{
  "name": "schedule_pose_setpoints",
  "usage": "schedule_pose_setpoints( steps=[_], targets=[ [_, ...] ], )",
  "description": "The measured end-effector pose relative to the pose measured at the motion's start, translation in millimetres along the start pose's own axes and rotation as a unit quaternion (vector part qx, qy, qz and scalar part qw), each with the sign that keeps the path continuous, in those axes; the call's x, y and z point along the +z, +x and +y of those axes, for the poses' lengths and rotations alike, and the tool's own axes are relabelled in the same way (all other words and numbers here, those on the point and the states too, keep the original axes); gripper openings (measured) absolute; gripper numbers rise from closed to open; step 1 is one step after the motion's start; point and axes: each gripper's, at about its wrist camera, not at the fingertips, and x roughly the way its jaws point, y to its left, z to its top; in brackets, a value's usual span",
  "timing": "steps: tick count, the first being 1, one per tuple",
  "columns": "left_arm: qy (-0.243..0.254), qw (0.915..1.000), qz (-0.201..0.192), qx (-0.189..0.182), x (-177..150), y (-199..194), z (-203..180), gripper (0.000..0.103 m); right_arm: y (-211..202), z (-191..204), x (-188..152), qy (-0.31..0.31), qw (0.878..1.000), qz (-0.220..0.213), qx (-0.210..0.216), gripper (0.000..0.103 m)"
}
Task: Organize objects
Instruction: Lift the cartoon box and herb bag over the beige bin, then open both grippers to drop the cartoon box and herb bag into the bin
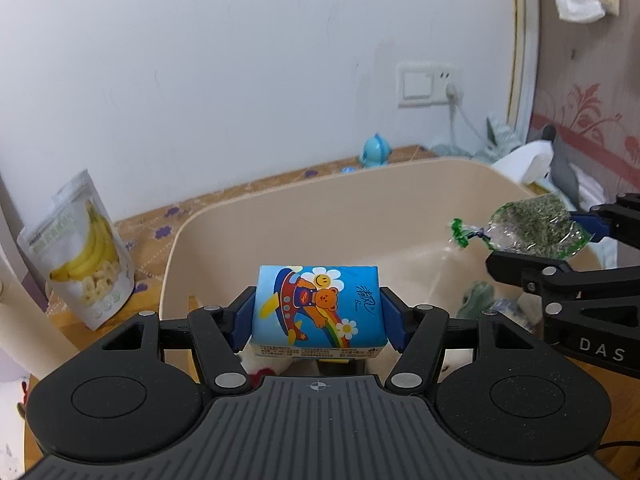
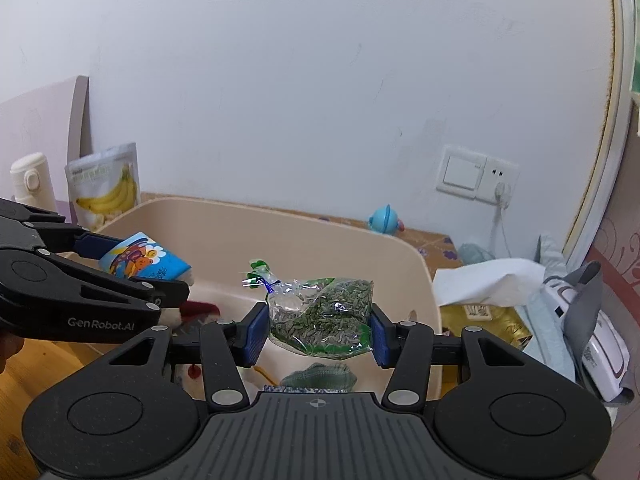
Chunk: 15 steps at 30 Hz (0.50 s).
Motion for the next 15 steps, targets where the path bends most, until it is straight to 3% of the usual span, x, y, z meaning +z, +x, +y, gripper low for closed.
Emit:
schedule_pose_setpoints(
  steps=[5, 12, 15],
  targets=[
    [0.003, 0.9995, 0.032, 0.006, -5, 16, -1, 0.064, 9, -3, -6, 0.005, 1.000, 0.022, 0.005, 0.048],
    [-0.005, 0.9988, 0.048, 0.009, -8, 22, -5, 0.065, 13, -4, -11, 0.008, 0.999, 0.041, 0.007, 0.050],
    [-0.017, 0.9984, 0.054, 0.009, -8, 22, -4, 0.065, 12, -4, -11, 0.005, 0.999, 0.042, 0.003, 0.060]
  ],
)
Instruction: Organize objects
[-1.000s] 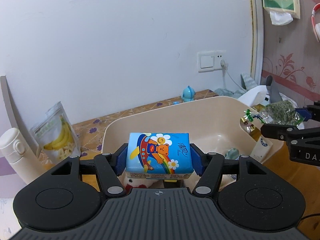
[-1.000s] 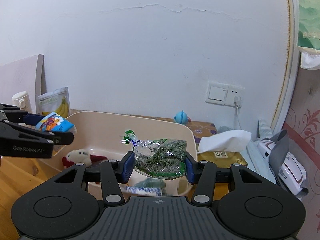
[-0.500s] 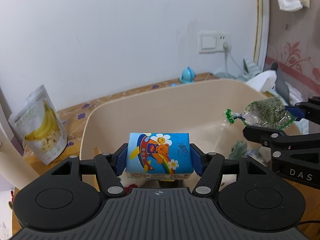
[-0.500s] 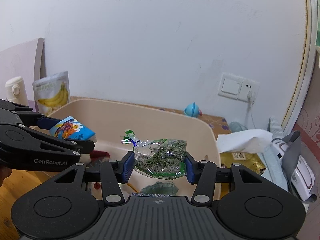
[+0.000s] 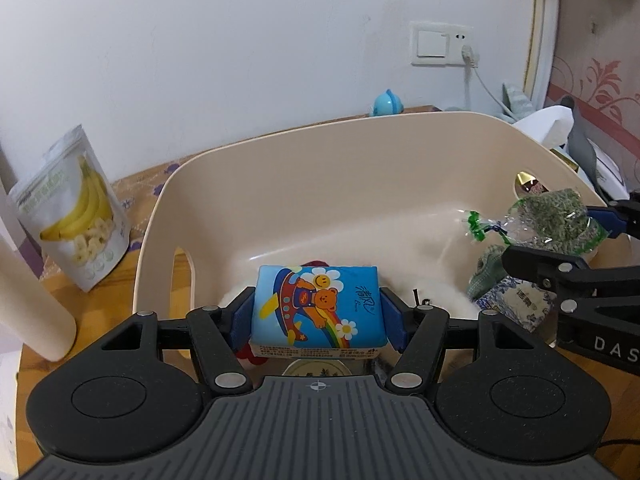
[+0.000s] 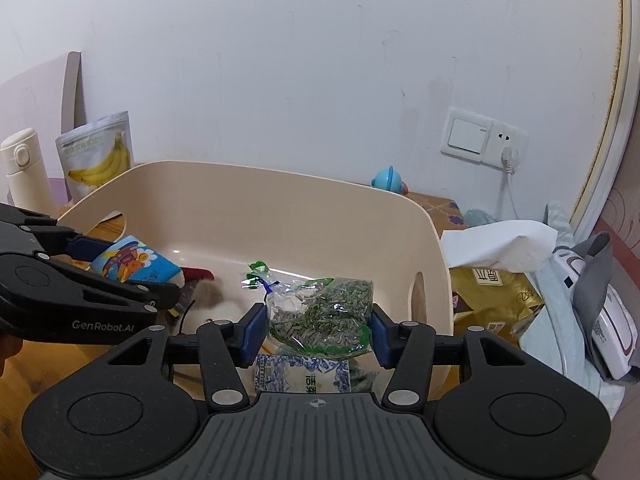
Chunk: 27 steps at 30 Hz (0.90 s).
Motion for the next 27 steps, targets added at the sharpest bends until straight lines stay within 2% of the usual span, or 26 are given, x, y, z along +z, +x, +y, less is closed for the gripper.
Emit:
schedule_pose_setpoints(
  steps=[5, 7, 9, 11, 13, 27],
  targets=[
    [-0.009, 0.9999, 0.000, -0.007, 0, -5, 4, 0.067, -7, 0, 0, 0.001, 1.000, -0.008, 0.002, 0.066],
    [-0.011, 0.9999, -0.008, 0.002, 0, -11, 3, 0.074, -12, -2, 1, 0.007, 1.000, -0.014, 0.002, 0.075],
    [-0.012, 0.9996, -0.024, 0.010, 0, -19, 4, 0.078, -17, -4, 2, 0.013, 1.000, -0.021, 0.003, 0.080],
    [-0.015, 0.9993, -0.033, 0.009, 0, -28, 5, 0.078, -23, -6, 2, 0.016, 0.999, -0.028, 0.004, 0.080],
    [-0.022, 0.9989, -0.042, 0.009, 1, -37, 6, 0.079, -30, -6, 3, 0.014, 0.999, -0.033, 0.002, 0.088],
    [-0.029, 0.9971, -0.067, 0.021, -14, -89, 1, 0.084, -77, 1, -11, 0.016, 0.998, -0.053, 0.006, 0.101]
  ],
)
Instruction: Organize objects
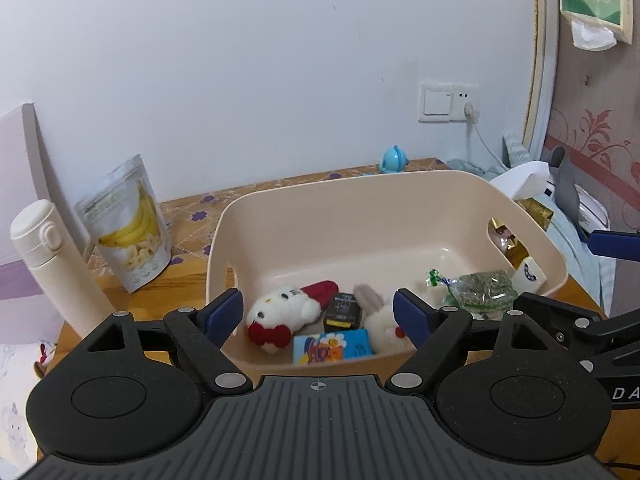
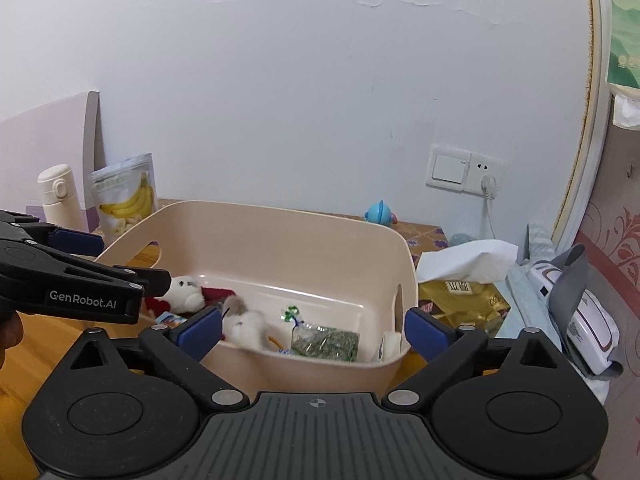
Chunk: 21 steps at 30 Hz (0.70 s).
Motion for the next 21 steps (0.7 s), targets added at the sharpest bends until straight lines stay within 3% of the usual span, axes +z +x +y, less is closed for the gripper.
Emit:
schedule_pose_setpoints(
  steps=[21],
  targets=[
    [-0.026, 0.9997, 0.001, 0.001, -52, -58, 7, 0.086, -49, 12, -39, 0.010, 1.000, 0.008, 0.008, 0.103]
  ],
)
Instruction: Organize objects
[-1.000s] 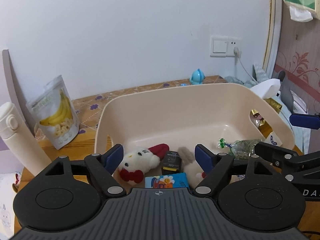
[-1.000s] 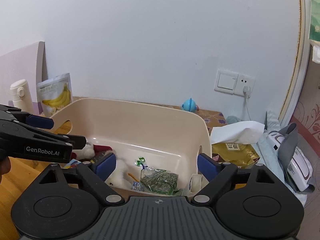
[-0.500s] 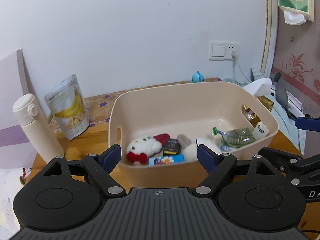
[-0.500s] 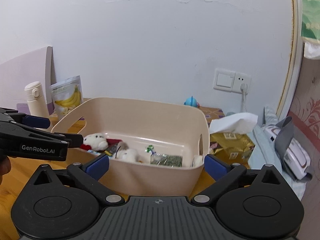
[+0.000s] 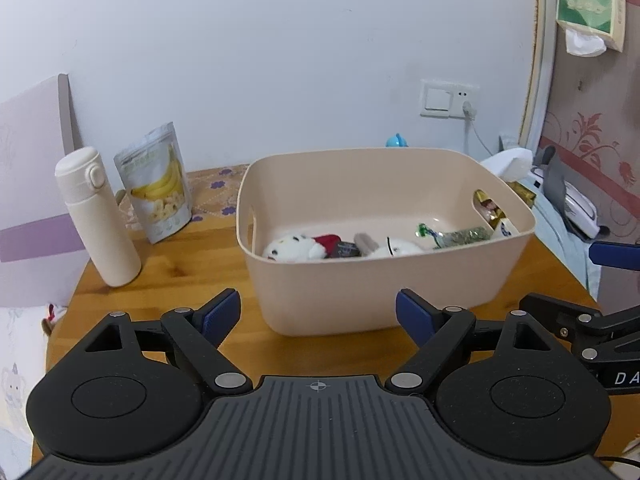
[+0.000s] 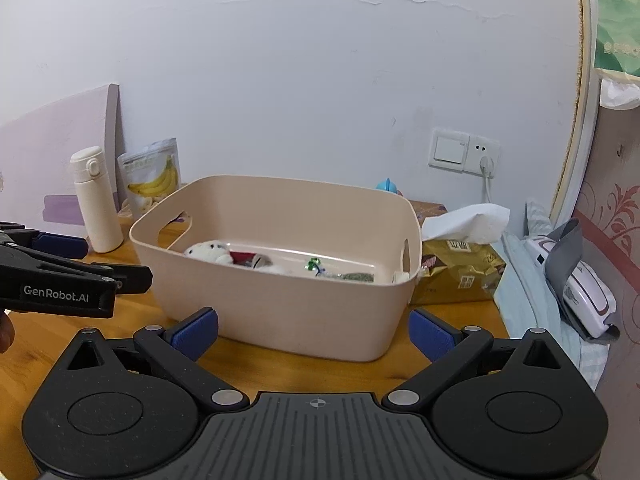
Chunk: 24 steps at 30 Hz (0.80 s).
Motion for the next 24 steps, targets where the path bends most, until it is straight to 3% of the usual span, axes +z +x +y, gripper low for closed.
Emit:
schedule_pose_setpoints(
  steps=[13, 24],
  targets=[
    [0.010, 0.9998, -0.006, 0.014, -33, -34, -5, 0.086, -28, -4, -35, 0.020, 1.000, 0.000, -0.008, 0.103],
    [-0.015, 0.9995, -0.014, 0.025, -63, -70, -2, 0.086, -57, 8, -58, -0.002, 1.000, -0.011, -0.006, 0.103]
  ],
)
